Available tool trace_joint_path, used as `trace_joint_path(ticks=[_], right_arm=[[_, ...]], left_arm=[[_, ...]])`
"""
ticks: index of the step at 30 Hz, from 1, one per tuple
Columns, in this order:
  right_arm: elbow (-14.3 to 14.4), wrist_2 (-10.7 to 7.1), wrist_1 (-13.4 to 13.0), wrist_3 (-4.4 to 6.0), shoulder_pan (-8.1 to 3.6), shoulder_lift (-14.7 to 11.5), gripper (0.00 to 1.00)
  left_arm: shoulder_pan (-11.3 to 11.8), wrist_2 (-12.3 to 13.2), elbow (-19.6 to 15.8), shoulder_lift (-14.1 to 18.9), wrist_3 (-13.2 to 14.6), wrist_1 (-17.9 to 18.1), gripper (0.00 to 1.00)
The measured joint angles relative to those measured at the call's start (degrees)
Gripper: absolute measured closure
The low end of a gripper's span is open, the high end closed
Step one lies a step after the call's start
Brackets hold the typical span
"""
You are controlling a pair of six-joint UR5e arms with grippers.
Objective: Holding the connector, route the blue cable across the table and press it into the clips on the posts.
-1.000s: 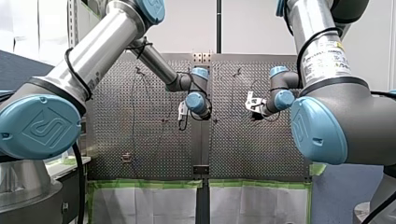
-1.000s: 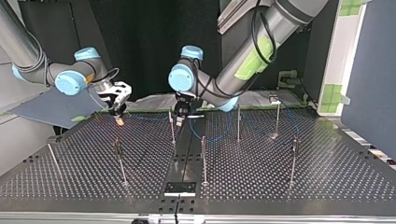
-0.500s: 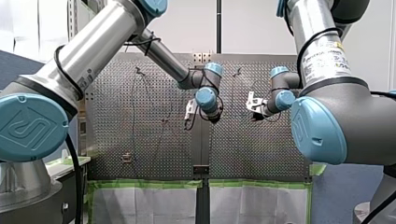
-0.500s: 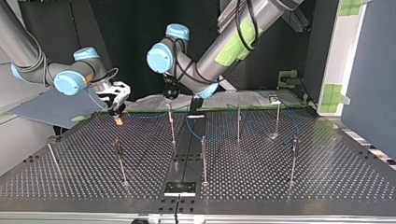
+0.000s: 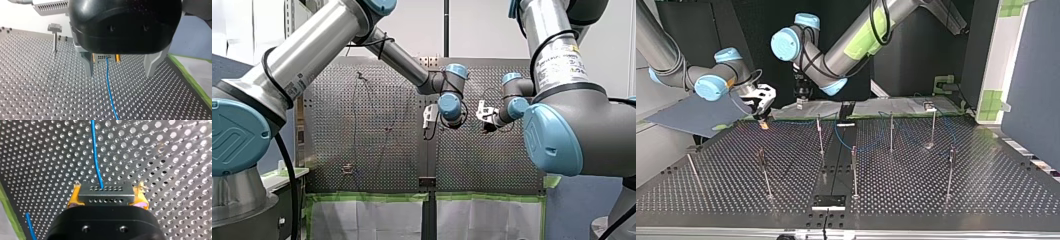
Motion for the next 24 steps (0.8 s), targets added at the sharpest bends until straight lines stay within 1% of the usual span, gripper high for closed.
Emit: trace_joint_path(ticks=[3, 8, 11, 15, 17, 19, 21, 24], right_arm=[[0.01, 0.0, 0.61, -0.14, -0.02, -0.01, 1.0], [0.03, 0.01, 2.0, -0.76, -0.09, -0.12, 1.0], [0.04, 0.01, 2.39, -1.11, -0.03, -0.28, 1.0], [0.07, 0.04, 3.37, -1.79, 0.2, -1.08, 1.0], [0.13, 0.03, 3.82, -1.71, 0.19, -1.74, 1.0], [0.14, 0.01, 4.11, -1.4, 0.11, -2.75, 1.0], [0.21, 0.01, 4.21, -1.16, 0.04, -3.75, 1.0], [0.41, -0.01, 4.18, -1.01, 0.11, -4.57, 1.0]], left_arm=[[-0.17, -1.42, 1.42, -1.33, -1.08, -1.04, 0.0], [0.16, -3.65, 3.79, -3.66, -2.78, -2.0, 0.0], [0.4, -4.51, 5.15, -4.91, -3.2, -2.09, 0.0], [0.52, -4.98, 7.05, -5.62, -3.87, -2.11, 0.0], [0.55, -5.21, 8.05, -5.71, -4.22, -2.12, 0.0], [0.56, -5.47, 8.89, -5.76, -4.42, -2.12, 0.0], [0.56, -5.61, 9.82, -5.81, -4.63, -2.12, 0.0], [0.59, -5.67, 11.22, -5.82, -4.77, -2.12, 0.0]])
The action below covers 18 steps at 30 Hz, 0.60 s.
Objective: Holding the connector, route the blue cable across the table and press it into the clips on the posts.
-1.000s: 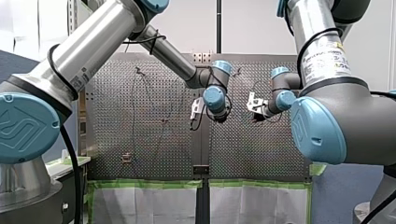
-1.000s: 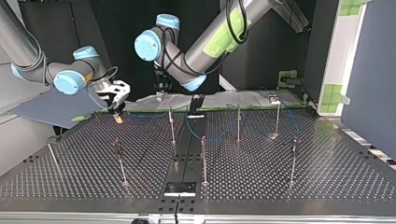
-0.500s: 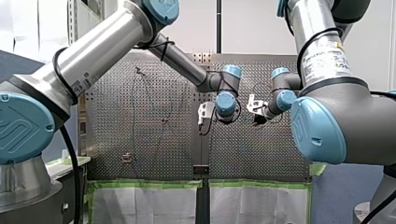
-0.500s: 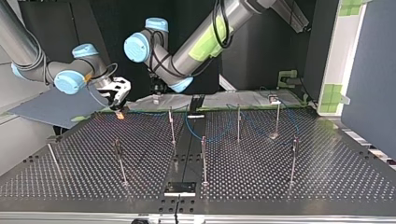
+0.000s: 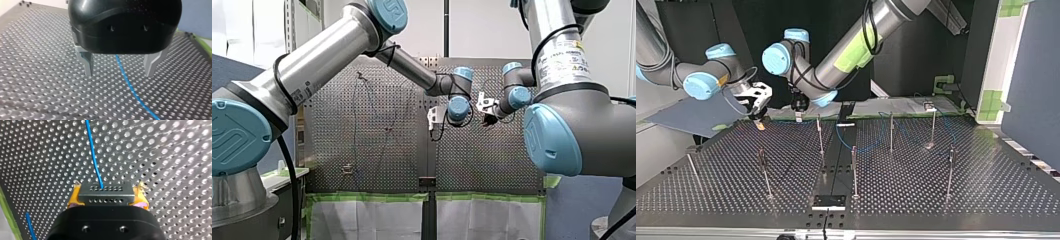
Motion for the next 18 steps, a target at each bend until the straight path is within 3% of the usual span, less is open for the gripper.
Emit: trace_joint_path(ticks=[18], right_arm=[[0.15, 0.01, -0.2, 0.03, 0.56, -0.35, 1.0]], left_arm=[[1.04, 0.88, 7.72, -5.2, -4.69, -0.07, 0.0]])
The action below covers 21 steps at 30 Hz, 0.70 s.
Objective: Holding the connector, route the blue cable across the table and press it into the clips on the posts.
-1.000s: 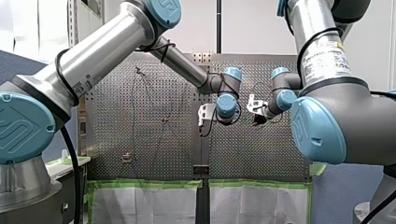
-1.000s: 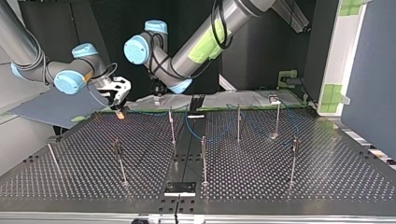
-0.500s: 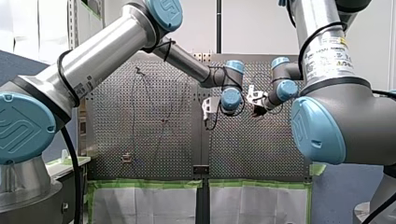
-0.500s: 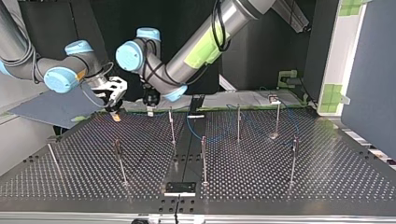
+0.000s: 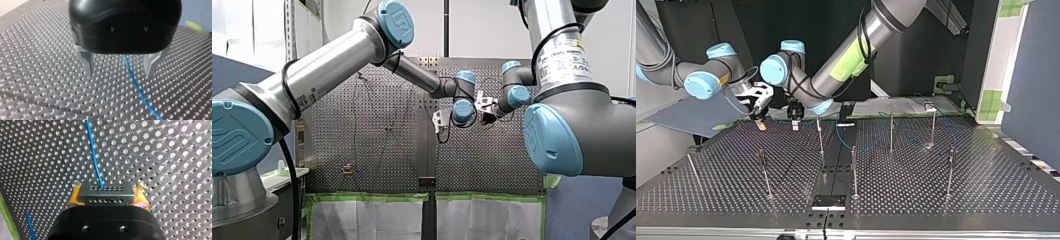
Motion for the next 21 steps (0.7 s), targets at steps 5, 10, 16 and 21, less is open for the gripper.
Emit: trace_joint_path(ticks=[5, 10, 16, 21], right_arm=[[0.0, 0.0, -0.05, -0.04, 0.15, 0.01, 1.0], [0.0, 0.0, -0.15, -0.01, 0.17, 0.01, 1.0], [-0.01, 0.0, -0.19, -0.01, 0.09, 0.03, 1.0], [-0.02, 0.0, -0.27, -0.1, 0.01, 0.06, 1.0]], left_arm=[[1.55, 1.28, 0.67, -0.73, -0.94, 0.37, 0.0], [2.53, 3.12, 2.31, -2.69, -2.17, -0.54, 0.0], [2.44, 3.72, 4.3, -5.06, -3.68, -1.59, 0.0], [1.9, 2.14, 4.56, -5.42, -3.85, -1.8, 0.0]])
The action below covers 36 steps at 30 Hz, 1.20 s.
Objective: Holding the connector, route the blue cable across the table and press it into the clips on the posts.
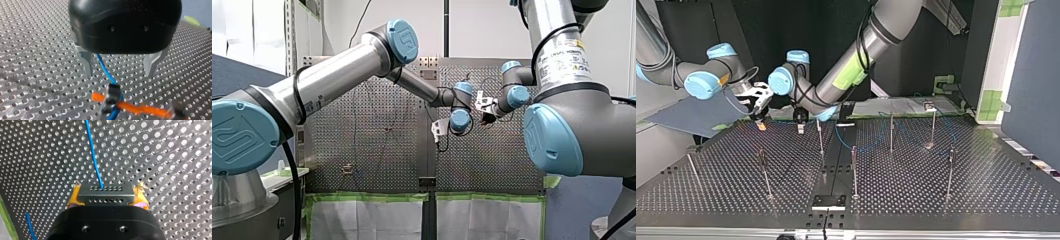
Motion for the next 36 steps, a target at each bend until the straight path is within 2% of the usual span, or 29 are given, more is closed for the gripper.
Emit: trace_joint_path(ticks=[1, 2, 4, 5, 6, 7, 8, 9, 10, 19, 25, 29, 33, 36], right_arm=[[0.0, 0.0, -0.02, -0.01, 0.0, 0.01, 1.0], [0.0, 0.0, -0.04, -0.03, -0.02, 0.01, 1.0], [0.01, 0.0, -0.07, -0.07, -0.03, 0.02, 1.0], [0.01, 0.0, -0.07, -0.09, -0.03, 0.02, 1.0], [0.02, 0.0, -0.08, -0.1, -0.02, 0.02, 1.0], [0.01, 0.0, -0.08, -0.1, -0.03, 0.01, 1.0], [0.01, 0.0, -0.09, -0.11, -0.03, 0.02, 1.0], [0.01, 0.0, -0.09, -0.12, -0.03, 0.02, 1.0], [0.01, 0.0, -0.09, -0.14, -0.03, 0.02, 1.0], [-0.05, 0.0, -0.17, -0.16, -0.26, 0.01, 1.0], [-0.33, -0.11, -0.28, -0.2, -0.38, 0.01, 1.0], [-1.64, -0.63, 0.25, -0.39, -0.42, -0.24, 1.0], [-3.31, -0.89, 1.5, -0.43, -0.53, -1.32, 1.0], [-4.36, -1.54, 2.08, 0.07, -0.72, -2.6, 1.0]], left_arm=[[-0.11, -0.18, 0.0, -0.01, 0.05, 0.0, 0.2], [-0.24, -0.36, 0.0, -0.01, 0.16, 0.0, 0.2], [-0.44, -0.53, 0.02, -0.01, 0.39, 0.02, 0.51], [-0.57, -0.58, 0.04, -0.01, 0.51, 0.05, 0.51], [-0.67, -0.61, 0.04, -0.01, 0.57, 0.09, 0.64], [-0.77, -0.63, 0.04, -0.02, 0.6, 0.13, 0.86], [-0.9, -0.65, 0.07, -0.03, 0.6, 0.18, 0.86], [-0.98, -0.67, 0.07, -0.02, 0.57, 0.21, 0.96], [-1.04, -0.67, 0.07, -0.01, 0.5, 0.23, 1.0], [-1.34, -1.09, 0.26, 0.35, -0.82, -0.85, 1.0], [-1.48, -3.23, 0.25, 1.46, -1.17, -1.96, 1.0], [-1.68, -5.0, 0.24, 2.99, -1.24, -2.52, 1.0], [-2.04, -6.62, 0.24, 4.78, -1.22, -2.72, 1.0], [-2.37, -7.69, 0.24, 6.34, -1.19, -2.96, 1.0]])
